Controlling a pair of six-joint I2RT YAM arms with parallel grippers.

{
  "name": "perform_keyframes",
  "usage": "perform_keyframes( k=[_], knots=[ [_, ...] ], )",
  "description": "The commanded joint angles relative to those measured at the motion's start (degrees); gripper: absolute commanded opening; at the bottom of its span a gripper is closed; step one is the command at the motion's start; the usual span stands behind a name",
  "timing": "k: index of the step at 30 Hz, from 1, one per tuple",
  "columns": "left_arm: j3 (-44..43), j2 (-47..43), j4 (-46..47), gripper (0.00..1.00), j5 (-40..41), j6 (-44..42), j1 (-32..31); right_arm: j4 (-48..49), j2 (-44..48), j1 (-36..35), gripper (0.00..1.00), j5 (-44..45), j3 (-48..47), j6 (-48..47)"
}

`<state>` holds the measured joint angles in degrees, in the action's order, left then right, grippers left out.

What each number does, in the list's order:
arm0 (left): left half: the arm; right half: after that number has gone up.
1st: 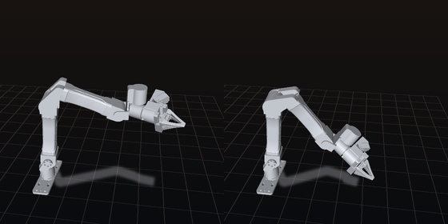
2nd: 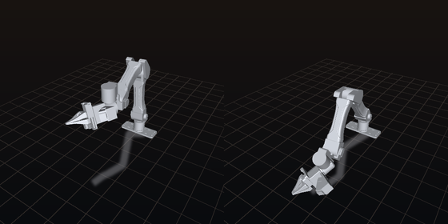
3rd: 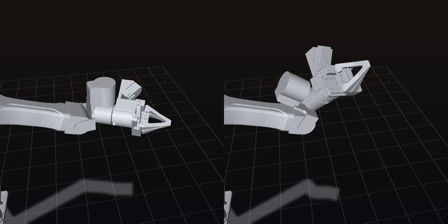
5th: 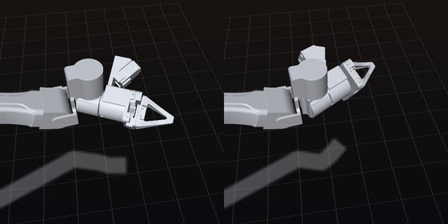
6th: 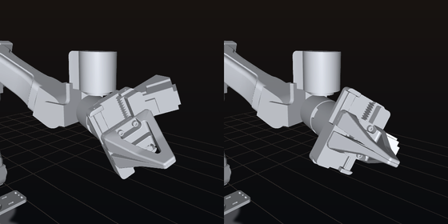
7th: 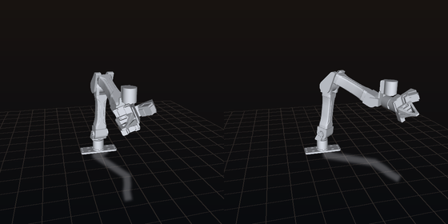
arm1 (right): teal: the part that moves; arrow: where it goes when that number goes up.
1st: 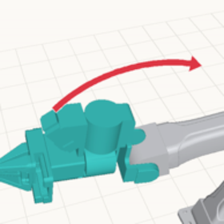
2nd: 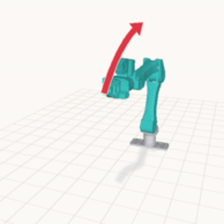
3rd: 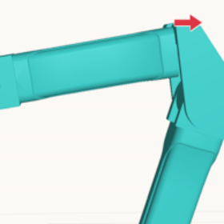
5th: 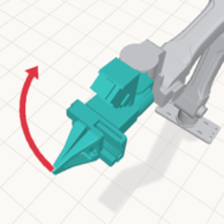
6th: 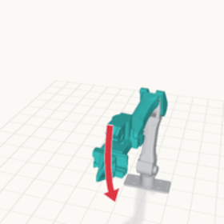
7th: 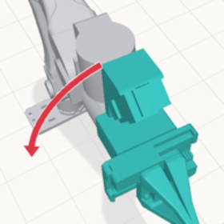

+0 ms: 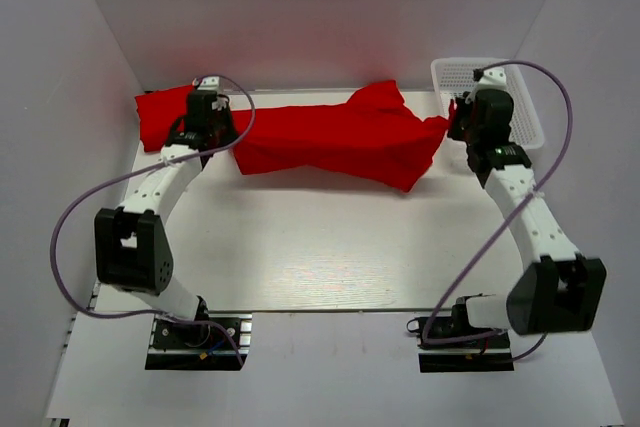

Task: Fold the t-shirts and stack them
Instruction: Flatten out the tshirt

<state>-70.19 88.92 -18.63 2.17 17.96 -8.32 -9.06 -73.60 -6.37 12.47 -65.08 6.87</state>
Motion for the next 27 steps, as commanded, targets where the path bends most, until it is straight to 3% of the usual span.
perform_keyframes(
  k=[1,3,4,5,6,7,9,10,12,14,15,17,20,23,24,26,27],
  knots=[
    [-8.7,6.5,1.7,0.0,-4.5,-2.4,0.7,6.1,-6.4,1.1,0.0,-11.2,-5.2,-1.3],
    [-13.5,10.6,1.7,0.0,-7.2,-4.1,1.2,6.7,-13.0,1.5,0.0,-15.2,-14.1,-1.9],
    [-20.0,15.0,1.1,0.0,-8.2,-4.9,1.2,6.1,-14.9,1.5,0.0,-16.8,-16.9,-2.2],
    [-24.1,17.3,-0.6,0.0,-8.8,-6.4,1.2,5.5,-19.3,1.6,0.0,-17.5,-27.1,-3.6],
    [-28.7,19.6,-1.6,0.0,-10.2,-7.3,1.7,4.2,-22.5,1.7,0.0,-18.5,-31.0,-4.0],
    [-39.9,22.1,-2.5,0.0,-11.1,-8.5,1.7,3.5,-26.2,1.6,0.0,-18.7,-35.0,-4.6],
    [-54.2,30.9,-8.6,0.0,-13.4,-10.4,2.3,-0.6,-31.4,1.9,0.0,-17.7,-54.7,-5.9],
    [-69.9,33.9,-10.6,0.0,-14.5,-11.4,2.3,-2.7,-34.5,1.9,0.0,-17.7,-63.5,-6.4],
    [-80.9,37.7,-11.0,0.0,-16.7,-10.8,3.1,-3.1,-35.9,2.1,0.0,-16.9,-68.9,-6.6],
    [-77.1,32.1,-6.1,0.0,-19.0,-10.8,4.3,-1.2,-33.0,2.5,0.0,-15.9,-67.9,-6.6],
    [-67.6,28.3,-0.4,0.0,-19.8,-10.8,4.3,1.0,-29.0,2.6,0.0,-15.1,-65.7,-8.4],
    [-60.6,18.2,2.3,0.0,-20.7,-11.5,4.3,5.3,-22.4,3.0,0.0,-14.6,-54.0,-9.2],
    [-56.0,12.6,-2.6,0.0,-23.3,-14.1,4.3,4.8,-10.9,3.5,0.0,-13.6,-42.2,-9.9],
    [-43.1,8.4,-5.6,0.0,-25.8,-15.6,4.3,4.1,-3.3,3.6,0.0,-15.2,-28.1,-9.9],
    [-31.7,4.5,-5.6,0.0,-26.7,-15.0,4.3,3.6,-1.9,3.5,0.0,-15.7,-25.3,-9.7],
    [-19.2,0.4,-1.3,0.0,-26.5,-11.6,4.3,0.5,2.3,3.5,0.0,-15.8,-16.1,-7.5],
    [-7.5,-1.4,0.4,0.0,-26.5,-10.2,4.3,-0.7,3.2,3.4,0.0,-15.8,-12.0,-7.3]
  ],
)
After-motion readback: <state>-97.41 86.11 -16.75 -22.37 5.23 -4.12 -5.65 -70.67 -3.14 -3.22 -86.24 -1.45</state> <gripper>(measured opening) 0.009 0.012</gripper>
